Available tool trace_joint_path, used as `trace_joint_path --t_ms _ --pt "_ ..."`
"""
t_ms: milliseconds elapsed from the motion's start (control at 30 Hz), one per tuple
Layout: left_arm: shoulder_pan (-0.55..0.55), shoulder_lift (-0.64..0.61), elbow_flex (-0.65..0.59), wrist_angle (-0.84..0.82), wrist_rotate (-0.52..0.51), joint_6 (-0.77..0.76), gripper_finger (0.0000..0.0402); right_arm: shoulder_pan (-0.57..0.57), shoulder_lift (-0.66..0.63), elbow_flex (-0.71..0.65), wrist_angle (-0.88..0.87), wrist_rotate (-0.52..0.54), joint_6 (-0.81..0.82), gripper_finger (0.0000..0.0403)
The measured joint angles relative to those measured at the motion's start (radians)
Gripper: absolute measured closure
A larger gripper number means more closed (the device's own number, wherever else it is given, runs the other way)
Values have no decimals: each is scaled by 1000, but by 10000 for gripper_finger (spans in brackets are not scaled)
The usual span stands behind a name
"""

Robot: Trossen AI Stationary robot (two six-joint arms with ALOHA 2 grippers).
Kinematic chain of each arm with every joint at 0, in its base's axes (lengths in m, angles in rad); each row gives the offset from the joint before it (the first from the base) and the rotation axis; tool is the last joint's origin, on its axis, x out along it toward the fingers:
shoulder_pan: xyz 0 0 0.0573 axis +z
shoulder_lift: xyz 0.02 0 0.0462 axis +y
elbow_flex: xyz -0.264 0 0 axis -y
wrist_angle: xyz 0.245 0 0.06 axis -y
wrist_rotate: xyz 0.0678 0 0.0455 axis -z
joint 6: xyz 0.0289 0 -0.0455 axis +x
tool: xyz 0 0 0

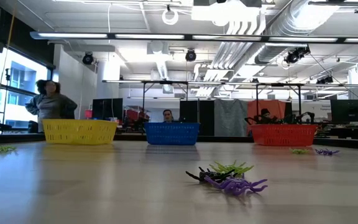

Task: Sort Halloween decoration
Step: Put the black spider toy into the red bin

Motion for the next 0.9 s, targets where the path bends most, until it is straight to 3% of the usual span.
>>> trace_joint_path --t_ms 200,567,700,900 --pt "0 0 0 0 31 1 385 0 0 0 -1 -14 22 398" --pt "0 -1 1 -10 62 135 292 -3 -8 0 -44 2 79 402" --pt "-3 1 0 -79 105 118 275 -50 -94 2 -283 85 176 402" --pt "-2 1 0 -246 161 -29 271 -220 -274 3 -878 147 380 402"
